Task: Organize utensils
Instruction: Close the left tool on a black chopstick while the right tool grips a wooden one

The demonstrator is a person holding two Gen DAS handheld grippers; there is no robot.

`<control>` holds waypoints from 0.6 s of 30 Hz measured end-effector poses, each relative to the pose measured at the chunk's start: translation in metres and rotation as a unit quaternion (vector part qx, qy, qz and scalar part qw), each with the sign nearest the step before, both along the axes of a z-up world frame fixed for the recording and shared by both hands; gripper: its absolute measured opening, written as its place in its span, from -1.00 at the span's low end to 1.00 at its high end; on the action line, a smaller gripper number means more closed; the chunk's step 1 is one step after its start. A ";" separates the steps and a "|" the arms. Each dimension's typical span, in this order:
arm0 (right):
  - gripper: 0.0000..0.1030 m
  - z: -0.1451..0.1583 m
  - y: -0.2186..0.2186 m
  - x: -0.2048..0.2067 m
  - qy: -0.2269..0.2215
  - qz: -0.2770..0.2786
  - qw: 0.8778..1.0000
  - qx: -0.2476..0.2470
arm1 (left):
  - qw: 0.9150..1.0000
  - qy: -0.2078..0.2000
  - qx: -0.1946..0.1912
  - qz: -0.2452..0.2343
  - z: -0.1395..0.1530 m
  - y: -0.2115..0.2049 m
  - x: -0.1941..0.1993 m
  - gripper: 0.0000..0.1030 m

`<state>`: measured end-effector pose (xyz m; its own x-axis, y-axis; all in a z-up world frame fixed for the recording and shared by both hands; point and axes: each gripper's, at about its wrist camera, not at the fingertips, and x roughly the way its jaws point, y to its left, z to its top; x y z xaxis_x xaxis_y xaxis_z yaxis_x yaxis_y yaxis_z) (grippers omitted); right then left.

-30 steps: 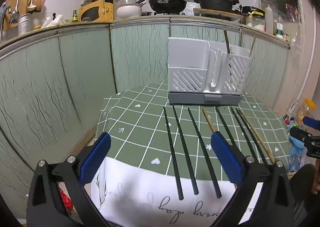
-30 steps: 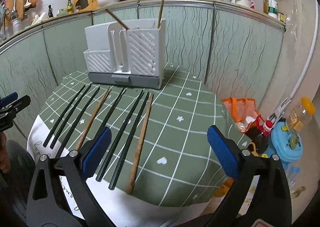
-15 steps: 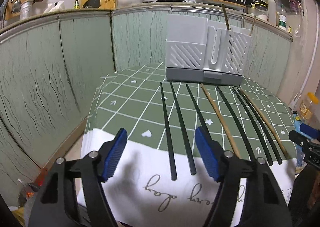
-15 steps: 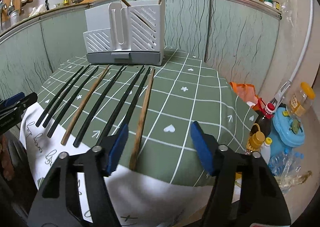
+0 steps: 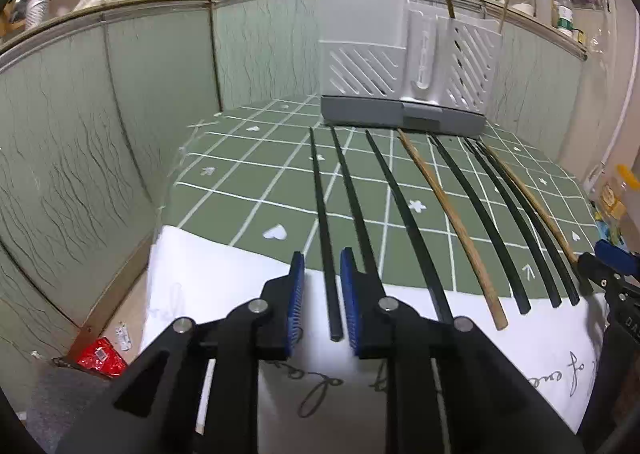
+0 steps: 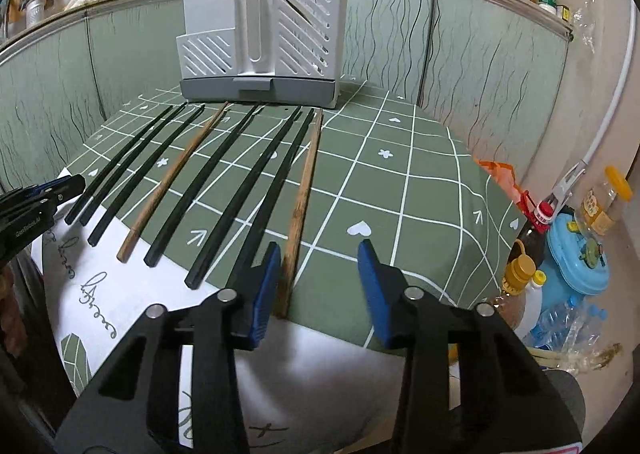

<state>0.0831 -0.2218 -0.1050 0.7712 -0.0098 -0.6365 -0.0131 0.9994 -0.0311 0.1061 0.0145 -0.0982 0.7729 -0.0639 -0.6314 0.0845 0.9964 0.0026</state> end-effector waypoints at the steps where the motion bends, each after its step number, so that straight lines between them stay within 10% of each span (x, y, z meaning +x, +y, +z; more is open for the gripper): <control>1: -0.32 -0.001 0.001 0.000 0.001 0.001 1.000 -0.001 | 1.000 0.004 0.002 0.001 -0.002 0.000 0.001 -0.72; 18: -0.70 -0.007 0.005 0.000 0.009 -0.012 1.000 -0.006 | 1.000 0.009 0.009 0.004 -0.011 -0.001 0.002 -0.85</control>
